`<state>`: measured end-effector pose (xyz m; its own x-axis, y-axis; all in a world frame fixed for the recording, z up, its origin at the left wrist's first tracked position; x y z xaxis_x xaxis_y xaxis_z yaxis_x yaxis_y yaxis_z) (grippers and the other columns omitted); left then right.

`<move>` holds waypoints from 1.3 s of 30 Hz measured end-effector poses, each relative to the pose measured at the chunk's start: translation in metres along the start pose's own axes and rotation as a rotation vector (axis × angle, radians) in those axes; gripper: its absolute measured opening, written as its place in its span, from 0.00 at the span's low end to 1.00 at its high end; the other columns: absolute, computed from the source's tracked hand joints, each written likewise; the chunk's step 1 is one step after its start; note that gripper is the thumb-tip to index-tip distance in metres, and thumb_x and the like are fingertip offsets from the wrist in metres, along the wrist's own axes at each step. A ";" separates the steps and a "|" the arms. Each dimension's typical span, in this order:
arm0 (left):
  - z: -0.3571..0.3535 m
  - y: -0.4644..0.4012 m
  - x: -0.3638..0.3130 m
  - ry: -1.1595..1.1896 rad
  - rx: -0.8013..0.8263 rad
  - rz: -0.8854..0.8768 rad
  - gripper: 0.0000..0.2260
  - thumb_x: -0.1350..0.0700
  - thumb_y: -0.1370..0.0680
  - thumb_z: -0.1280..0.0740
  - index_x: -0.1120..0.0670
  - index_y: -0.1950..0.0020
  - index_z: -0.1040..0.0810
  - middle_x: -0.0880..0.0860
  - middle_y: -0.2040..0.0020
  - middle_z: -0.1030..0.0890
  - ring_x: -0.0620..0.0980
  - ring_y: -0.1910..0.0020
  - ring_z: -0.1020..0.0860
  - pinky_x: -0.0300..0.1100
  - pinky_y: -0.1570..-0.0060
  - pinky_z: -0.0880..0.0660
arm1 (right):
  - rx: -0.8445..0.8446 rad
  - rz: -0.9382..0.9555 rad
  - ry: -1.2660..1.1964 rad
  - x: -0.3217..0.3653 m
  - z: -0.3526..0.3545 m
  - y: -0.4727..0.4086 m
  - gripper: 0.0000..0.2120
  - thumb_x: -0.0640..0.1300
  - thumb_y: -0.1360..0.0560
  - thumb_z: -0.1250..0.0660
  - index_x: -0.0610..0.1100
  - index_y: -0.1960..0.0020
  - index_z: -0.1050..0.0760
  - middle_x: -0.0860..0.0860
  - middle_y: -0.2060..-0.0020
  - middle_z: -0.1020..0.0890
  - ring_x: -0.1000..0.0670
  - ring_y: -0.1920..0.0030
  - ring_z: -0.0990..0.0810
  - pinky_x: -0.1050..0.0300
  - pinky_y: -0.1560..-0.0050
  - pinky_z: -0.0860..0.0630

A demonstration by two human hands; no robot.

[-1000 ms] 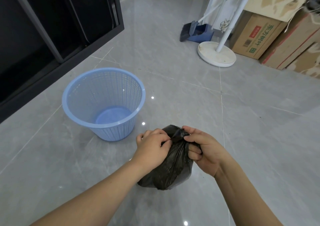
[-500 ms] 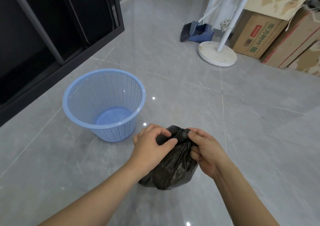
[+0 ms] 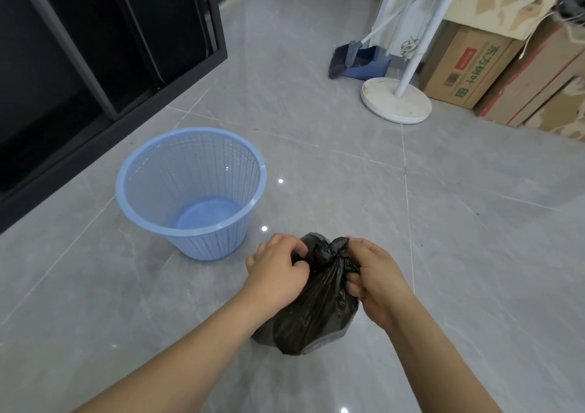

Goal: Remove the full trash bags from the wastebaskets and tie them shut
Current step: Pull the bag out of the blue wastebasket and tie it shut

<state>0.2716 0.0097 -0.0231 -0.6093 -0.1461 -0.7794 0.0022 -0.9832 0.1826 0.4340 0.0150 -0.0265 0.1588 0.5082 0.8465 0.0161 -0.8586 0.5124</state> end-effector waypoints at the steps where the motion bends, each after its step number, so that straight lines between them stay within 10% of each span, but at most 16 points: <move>1: 0.004 0.002 -0.002 0.058 -0.025 -0.010 0.11 0.59 0.27 0.38 0.42 0.52 0.27 0.39 0.48 0.28 0.42 0.46 0.30 0.50 0.36 0.35 | 0.009 0.001 0.003 0.001 0.000 0.000 0.11 0.41 0.22 0.40 0.44 0.61 0.25 0.53 0.77 0.35 0.55 0.79 0.45 0.64 0.81 0.47; 16: 0.024 0.004 -0.033 -0.122 -0.120 -0.311 0.04 0.49 0.26 0.34 0.43 0.60 0.26 0.40 0.54 0.27 0.42 0.51 0.29 0.43 0.44 0.37 | 0.005 0.059 0.094 0.004 -0.004 0.009 0.10 0.31 0.24 0.43 0.36 0.53 0.23 0.50 0.74 0.24 0.55 0.78 0.36 0.64 0.80 0.41; 24: 0.021 -0.009 -0.011 0.530 0.138 0.304 0.09 0.55 0.24 0.39 0.55 0.62 0.24 0.50 0.68 0.25 0.43 0.71 0.28 0.38 0.68 0.32 | -0.186 0.217 0.361 0.008 0.004 0.011 0.11 0.33 0.24 0.40 0.45 0.58 0.22 0.50 0.65 0.19 0.55 0.69 0.24 0.62 0.70 0.29; 29: 0.034 -0.011 -0.006 0.012 0.124 0.092 0.09 0.55 0.23 0.41 0.53 0.63 0.31 0.46 0.65 0.27 0.44 0.68 0.29 0.40 0.67 0.35 | -0.187 0.182 0.518 -0.002 0.005 0.004 0.14 0.32 0.25 0.42 0.46 0.57 0.22 0.50 0.60 0.17 0.51 0.60 0.20 0.57 0.61 0.23; 33: 0.029 0.001 -0.021 -0.102 0.102 -0.227 0.09 0.49 0.27 0.39 0.42 0.47 0.28 0.41 0.49 0.26 0.38 0.56 0.27 0.39 0.54 0.30 | -0.147 0.110 0.416 -0.010 0.006 0.000 0.13 0.30 0.27 0.41 0.44 0.56 0.21 0.54 0.69 0.18 0.56 0.71 0.25 0.63 0.72 0.31; 39: 0.015 -0.001 -0.023 -0.483 0.127 -0.383 0.07 0.45 0.25 0.36 0.44 0.50 0.24 0.42 0.53 0.26 0.45 0.50 0.27 0.48 0.43 0.31 | -0.127 0.059 0.322 -0.011 0.007 0.000 0.12 0.29 0.26 0.41 0.42 0.55 0.22 0.52 0.68 0.17 0.56 0.77 0.30 0.63 0.76 0.34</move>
<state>0.2738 0.0156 0.0034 -0.8374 0.3092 -0.4507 -0.3637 -0.9308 0.0371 0.4395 0.0086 -0.0371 -0.1636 0.4705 0.8671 -0.1103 -0.8821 0.4579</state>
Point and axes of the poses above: each hand's wrist, its own y-axis away from the middle knuckle, its own z-axis out of the back of the hand, x = y × z, the point moved 7 cm from there along -y, towards the middle knuckle
